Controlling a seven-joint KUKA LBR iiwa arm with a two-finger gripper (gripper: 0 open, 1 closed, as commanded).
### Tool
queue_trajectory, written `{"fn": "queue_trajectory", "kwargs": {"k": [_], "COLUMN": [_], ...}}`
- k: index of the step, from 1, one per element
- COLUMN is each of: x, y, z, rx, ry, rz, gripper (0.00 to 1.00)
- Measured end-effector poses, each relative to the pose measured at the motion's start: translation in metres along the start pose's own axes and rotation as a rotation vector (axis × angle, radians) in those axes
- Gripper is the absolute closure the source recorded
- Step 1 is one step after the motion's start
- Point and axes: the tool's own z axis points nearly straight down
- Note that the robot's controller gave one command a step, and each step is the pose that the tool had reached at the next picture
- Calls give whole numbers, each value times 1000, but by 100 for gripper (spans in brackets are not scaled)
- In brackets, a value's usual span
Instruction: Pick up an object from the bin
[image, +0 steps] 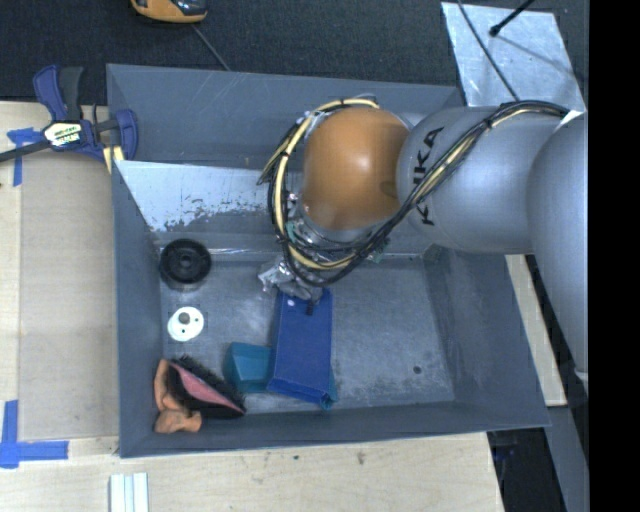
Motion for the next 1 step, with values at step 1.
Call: {"fn": "queue_trajectory", "kwargs": {"k": [1], "x": [0], "y": [0], "z": [-6], "rx": [-4], "ry": [3], "rz": [6], "gripper": [100]}}
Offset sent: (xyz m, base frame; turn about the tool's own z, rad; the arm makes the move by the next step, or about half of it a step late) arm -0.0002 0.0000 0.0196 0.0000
